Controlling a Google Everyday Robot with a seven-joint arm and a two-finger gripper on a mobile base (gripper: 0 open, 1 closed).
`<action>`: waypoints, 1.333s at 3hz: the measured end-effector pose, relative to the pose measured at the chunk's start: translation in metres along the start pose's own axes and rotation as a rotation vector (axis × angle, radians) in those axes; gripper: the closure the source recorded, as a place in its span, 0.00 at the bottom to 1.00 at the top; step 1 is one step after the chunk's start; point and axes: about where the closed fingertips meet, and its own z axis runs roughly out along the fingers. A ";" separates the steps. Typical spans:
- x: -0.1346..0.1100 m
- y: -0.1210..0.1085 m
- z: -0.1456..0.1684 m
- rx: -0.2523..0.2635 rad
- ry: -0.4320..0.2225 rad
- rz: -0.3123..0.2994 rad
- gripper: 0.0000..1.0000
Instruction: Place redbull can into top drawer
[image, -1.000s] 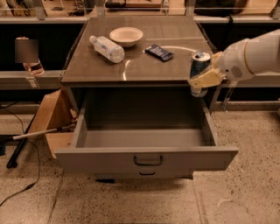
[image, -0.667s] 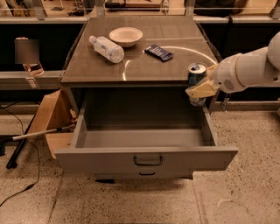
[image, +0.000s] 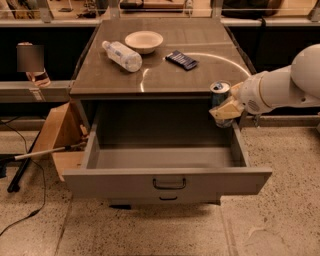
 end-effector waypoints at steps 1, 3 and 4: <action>0.019 0.013 0.012 -0.021 -0.018 0.046 1.00; 0.076 0.030 0.048 -0.109 -0.082 0.265 1.00; 0.099 0.034 0.067 -0.136 -0.091 0.346 1.00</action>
Offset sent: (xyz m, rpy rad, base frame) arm -0.0207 -0.0151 -0.0971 0.2763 0.1524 -0.0775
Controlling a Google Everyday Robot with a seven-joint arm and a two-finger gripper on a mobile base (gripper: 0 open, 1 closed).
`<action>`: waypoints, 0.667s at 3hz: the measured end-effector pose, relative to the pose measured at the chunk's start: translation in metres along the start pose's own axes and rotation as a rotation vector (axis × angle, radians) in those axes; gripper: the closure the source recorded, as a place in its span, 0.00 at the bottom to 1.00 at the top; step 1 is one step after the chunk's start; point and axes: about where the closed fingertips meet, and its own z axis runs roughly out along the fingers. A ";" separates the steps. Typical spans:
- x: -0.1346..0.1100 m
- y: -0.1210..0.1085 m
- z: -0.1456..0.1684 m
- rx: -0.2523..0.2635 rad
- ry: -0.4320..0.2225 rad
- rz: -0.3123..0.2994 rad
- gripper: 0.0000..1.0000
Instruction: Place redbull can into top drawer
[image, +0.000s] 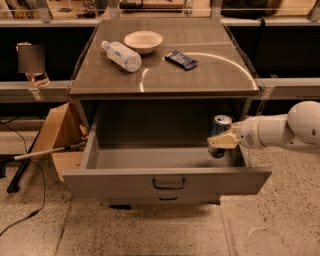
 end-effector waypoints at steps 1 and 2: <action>0.019 -0.003 0.014 -0.007 0.017 0.041 1.00; 0.033 -0.004 0.023 -0.002 0.048 0.055 0.98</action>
Offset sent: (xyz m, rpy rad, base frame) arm -0.0031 -0.0069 -0.0574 -0.0268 0.0953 -0.0475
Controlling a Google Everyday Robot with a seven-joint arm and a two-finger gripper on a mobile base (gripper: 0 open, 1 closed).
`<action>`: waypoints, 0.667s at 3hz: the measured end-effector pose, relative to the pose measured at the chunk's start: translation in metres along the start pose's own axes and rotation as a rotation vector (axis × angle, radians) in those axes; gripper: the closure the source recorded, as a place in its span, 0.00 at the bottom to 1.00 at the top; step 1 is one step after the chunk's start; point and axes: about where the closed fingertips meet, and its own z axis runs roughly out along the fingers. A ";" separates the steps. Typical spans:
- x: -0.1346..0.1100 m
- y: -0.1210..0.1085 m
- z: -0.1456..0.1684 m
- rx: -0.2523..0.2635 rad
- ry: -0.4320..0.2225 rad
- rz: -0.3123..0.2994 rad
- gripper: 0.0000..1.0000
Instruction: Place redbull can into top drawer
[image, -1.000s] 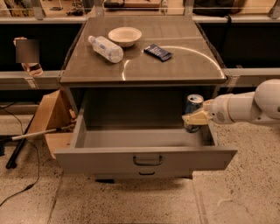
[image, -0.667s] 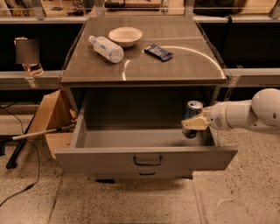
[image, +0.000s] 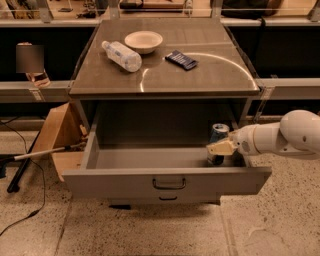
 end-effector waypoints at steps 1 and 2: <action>0.000 0.000 0.000 0.000 0.000 0.000 0.75; 0.000 0.000 0.000 0.000 0.000 0.000 0.45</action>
Offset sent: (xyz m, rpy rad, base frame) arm 0.0000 0.0000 0.0000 0.0000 0.0000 0.0000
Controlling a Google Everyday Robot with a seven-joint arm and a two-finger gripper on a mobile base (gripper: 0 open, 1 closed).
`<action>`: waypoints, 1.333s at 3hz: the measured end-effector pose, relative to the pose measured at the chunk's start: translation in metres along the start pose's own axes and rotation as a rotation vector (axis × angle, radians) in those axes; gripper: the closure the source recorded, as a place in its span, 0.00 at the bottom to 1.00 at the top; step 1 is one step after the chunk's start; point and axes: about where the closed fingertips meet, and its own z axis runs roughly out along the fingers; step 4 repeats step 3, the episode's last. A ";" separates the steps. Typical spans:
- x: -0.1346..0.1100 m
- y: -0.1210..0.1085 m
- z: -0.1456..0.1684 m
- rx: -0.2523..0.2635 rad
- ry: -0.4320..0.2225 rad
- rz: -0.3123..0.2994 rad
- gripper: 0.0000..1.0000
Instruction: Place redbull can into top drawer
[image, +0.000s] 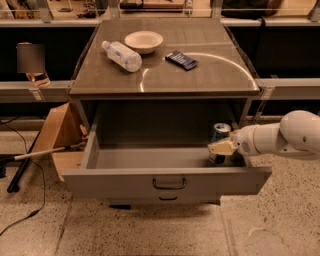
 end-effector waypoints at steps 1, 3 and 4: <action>0.000 0.000 0.000 0.000 0.000 0.000 0.20; 0.000 0.000 0.000 0.000 0.000 0.000 0.00; 0.000 0.000 0.000 0.000 0.000 0.000 0.00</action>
Offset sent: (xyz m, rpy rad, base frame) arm 0.0000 0.0000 0.0000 0.0000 0.0000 0.0000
